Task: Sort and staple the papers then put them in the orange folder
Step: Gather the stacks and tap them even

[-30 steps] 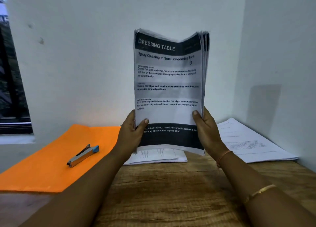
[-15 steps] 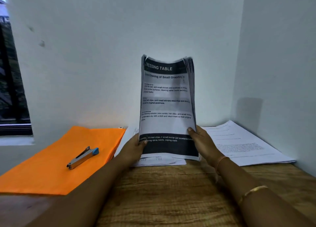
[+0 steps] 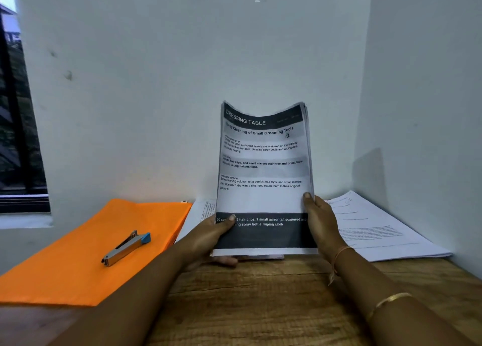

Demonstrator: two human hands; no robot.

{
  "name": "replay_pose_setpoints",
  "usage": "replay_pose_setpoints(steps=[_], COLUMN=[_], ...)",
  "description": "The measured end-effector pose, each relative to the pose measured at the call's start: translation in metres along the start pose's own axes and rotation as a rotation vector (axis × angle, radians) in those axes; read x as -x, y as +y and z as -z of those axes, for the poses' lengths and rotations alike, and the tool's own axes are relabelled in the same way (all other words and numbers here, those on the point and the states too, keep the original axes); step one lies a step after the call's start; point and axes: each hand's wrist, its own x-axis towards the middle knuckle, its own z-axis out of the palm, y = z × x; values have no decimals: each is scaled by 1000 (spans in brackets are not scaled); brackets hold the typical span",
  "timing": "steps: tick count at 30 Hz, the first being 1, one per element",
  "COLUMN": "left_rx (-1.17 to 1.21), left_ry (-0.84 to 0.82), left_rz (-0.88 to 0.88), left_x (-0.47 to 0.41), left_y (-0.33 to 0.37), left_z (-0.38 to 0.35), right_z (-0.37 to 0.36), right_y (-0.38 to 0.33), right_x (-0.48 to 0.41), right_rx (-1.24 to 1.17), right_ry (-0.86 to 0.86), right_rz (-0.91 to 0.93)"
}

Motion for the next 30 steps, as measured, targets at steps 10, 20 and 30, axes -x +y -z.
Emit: replay_pose_setpoints(steps=[10,20,30], left_rx=[-108,-90,276], left_ry=[97,356,291], left_rz=[-58,-188,-223], left_x=[-2,-5,1], left_y=[2,6,7], left_z=[-3,1,-30], right_z=[1,4,-25], right_y=[3,-8,-21], right_x=[-2,0,28], right_rx=[26,-375,-465], right_ry=[-21,-253,-519], right_rz=[-35,-396,-371])
